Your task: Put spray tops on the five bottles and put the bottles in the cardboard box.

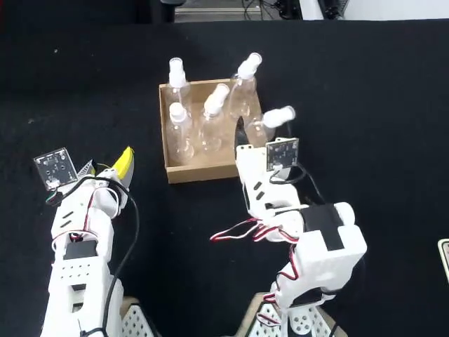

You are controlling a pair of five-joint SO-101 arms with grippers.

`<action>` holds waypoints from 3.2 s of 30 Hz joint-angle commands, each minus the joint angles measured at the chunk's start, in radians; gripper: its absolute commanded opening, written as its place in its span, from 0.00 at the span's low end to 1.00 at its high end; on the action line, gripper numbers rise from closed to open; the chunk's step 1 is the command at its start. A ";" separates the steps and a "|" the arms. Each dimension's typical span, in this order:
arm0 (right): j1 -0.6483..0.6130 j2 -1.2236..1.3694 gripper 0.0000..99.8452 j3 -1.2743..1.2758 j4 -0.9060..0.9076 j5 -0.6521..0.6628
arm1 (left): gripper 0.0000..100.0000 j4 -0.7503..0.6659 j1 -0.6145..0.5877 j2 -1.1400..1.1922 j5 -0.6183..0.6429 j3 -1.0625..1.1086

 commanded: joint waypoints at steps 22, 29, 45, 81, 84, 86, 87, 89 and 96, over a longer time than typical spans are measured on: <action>0.017 -0.005 0.02 0.012 -0.170 0.008 | 0.29 -0.023 0.007 -0.009 -0.003 -0.008; 0.018 -0.007 0.02 0.002 -0.170 0.044 | 0.29 -0.023 0.007 -0.008 -0.003 -0.008; 0.012 -0.018 0.01 -0.079 0.092 0.187 | 0.29 -0.023 0.007 -0.006 -0.003 -0.008; 0.011 -0.351 0.01 -0.211 0.657 0.189 | 0.29 -0.023 0.005 -0.009 -0.003 -0.010; 0.011 -0.343 0.01 -0.211 0.658 0.189 | 0.29 -0.023 0.007 -0.009 -0.003 -0.010; 0.011 -0.341 0.01 -0.211 0.663 0.189 | 0.29 -0.023 0.007 -0.009 -0.003 -0.010; 0.011 -0.341 0.01 -0.211 0.663 0.189 | 0.29 -0.023 0.007 -0.011 -0.003 -0.010; 0.011 -0.341 0.01 -0.211 0.664 0.189 | 0.29 -0.023 0.007 -0.011 -0.003 -0.010; 0.015 -0.344 0.01 -0.205 0.664 0.189 | 0.29 -0.023 0.007 -0.011 -0.003 -0.010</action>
